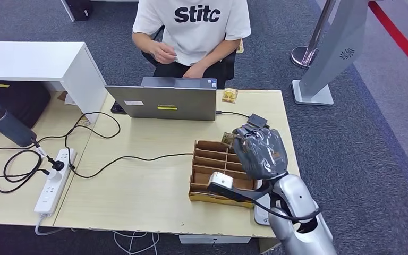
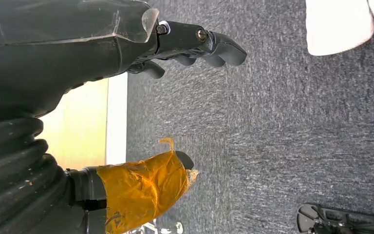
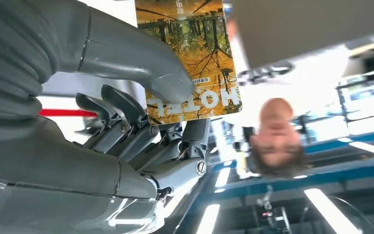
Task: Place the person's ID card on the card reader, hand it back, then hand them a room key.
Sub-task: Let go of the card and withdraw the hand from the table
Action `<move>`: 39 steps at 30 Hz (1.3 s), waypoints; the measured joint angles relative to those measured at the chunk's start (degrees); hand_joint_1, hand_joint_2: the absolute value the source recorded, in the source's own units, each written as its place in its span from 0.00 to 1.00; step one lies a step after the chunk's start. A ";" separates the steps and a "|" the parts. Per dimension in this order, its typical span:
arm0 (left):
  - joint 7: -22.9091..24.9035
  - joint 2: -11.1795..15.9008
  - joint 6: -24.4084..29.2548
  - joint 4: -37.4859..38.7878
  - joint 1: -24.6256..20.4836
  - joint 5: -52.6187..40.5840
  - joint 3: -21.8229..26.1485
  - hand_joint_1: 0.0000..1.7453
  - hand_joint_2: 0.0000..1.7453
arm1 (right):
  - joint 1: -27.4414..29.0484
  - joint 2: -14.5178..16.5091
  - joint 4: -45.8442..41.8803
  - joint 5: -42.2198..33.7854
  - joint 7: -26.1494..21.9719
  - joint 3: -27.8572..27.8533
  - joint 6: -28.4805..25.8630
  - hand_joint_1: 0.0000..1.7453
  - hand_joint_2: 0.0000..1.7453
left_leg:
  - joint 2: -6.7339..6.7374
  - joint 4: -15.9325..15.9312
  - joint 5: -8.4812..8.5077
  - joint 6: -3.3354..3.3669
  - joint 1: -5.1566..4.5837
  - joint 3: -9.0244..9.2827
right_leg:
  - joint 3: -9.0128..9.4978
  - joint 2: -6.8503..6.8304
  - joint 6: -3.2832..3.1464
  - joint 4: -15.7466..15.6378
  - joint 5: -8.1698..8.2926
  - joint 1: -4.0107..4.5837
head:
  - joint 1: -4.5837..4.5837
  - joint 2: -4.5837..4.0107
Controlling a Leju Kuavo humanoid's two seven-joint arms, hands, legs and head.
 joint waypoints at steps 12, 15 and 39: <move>1.24 0.01 -2.39 0.00 -3.41 -2.97 -4.63 0.00 1.00 | -27.16 9.36 23.73 -15.91 3.84 3.19 14.79 1.00 1.00 | -0.05 0.00 0.30 -0.13 0.02 -0.06 | -0.11 0.00 -0.13 0.11 0.18 0.01 | 0.01 0.00; 1.39 -0.04 -2.75 0.00 -4.00 -3.33 -5.29 0.00 1.00 | -30.94 11.33 29.29 -16.51 4.61 3.29 14.90 1.00 1.00 | -0.09 0.00 0.31 -0.14 0.02 -0.05 | -0.11 -0.02 -0.14 0.12 0.18 0.01 | 0.01 0.00; 1.95 -0.42 -3.10 0.00 -5.00 -3.38 -7.61 0.00 1.00 | -37.77 15.25 43.43 -34.86 -1.10 0.17 19.35 0.00 1.00 | -0.07 0.02 0.26 -0.17 0.02 -0.12 | -0.24 0.01 -0.12 0.07 0.17 0.01 | 0.00 0.00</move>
